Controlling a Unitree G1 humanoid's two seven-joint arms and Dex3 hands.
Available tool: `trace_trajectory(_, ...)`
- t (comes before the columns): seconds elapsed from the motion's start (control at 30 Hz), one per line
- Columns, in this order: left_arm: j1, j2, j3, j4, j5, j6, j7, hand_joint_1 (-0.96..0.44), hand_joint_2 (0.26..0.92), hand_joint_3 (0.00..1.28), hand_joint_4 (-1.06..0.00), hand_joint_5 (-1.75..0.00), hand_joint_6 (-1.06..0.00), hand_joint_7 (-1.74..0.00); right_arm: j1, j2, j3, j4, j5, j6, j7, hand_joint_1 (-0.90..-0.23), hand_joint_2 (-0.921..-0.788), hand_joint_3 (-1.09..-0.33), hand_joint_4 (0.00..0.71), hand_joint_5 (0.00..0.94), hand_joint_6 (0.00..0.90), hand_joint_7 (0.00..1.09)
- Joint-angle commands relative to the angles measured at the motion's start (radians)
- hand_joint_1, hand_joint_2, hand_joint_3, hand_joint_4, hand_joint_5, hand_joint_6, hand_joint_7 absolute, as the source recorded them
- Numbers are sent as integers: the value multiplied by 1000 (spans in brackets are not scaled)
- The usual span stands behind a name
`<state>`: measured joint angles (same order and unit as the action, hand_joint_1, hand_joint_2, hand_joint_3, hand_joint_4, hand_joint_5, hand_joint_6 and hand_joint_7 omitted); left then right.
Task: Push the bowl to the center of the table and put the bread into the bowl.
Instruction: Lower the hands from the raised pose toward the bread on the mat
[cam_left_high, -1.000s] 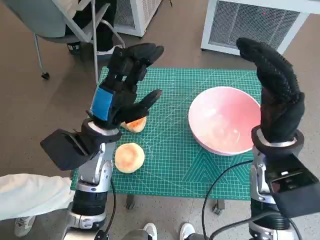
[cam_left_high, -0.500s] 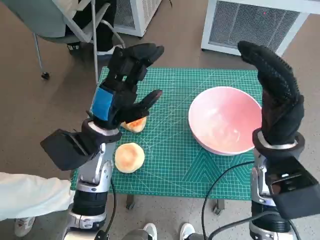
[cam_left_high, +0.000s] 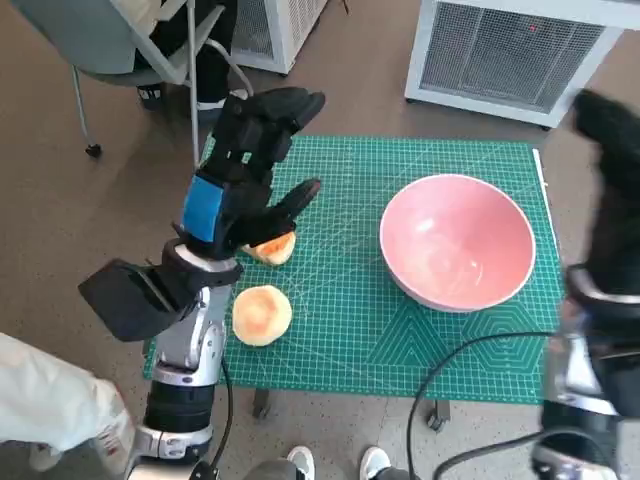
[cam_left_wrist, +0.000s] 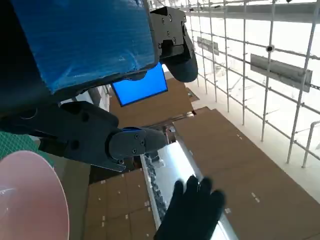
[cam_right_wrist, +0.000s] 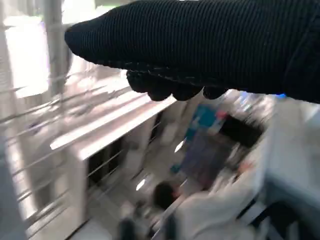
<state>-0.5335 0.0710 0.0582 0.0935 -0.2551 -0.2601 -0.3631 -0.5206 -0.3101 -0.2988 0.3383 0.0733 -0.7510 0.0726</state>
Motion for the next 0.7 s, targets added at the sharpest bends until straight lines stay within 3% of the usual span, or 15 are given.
trace_trajectory(0.03, 15, -4, 10, -18, -13, 2, 13, -370, 921, 366, -88, -600, 1, -1033, 19, -25, -65, 143, -40, -19, -96, -368, -921, -512, 411, 0, 161, 632)
trace_trajectory(0.3, 17, -8, 11, -9, -14, -6, 21, -371, 921, 375, -84, -605, 1, -1035, -31, -76, -101, 426, -63, -59, -196, -369, -921, -529, 404, 0, 163, 626)
trace_trajectory(0.43, 16, -10, 12, -3, -13, -9, 22, -369, 921, 377, -82, -608, 1, -1034, -64, -90, -106, 565, -40, -60, -206, -369, -921, -534, 401, 0, 166, 625)
trace_trajectory(0.53, 16, -11, 11, 0, -12, -9, 21, -360, 921, 380, -80, -611, 1, -1033, -91, -88, -118, 663, 0, -39, -180, -364, -921, -537, 394, 0, 167, 620)
trace_trajectory(0.7, 16, -9, 11, -4, -14, -4, 20, -354, 920, 382, -79, -613, 1, -1032, -122, -87, -126, 780, 39, 7, -144, -340, -921, -549, 382, 0, 187, 577)
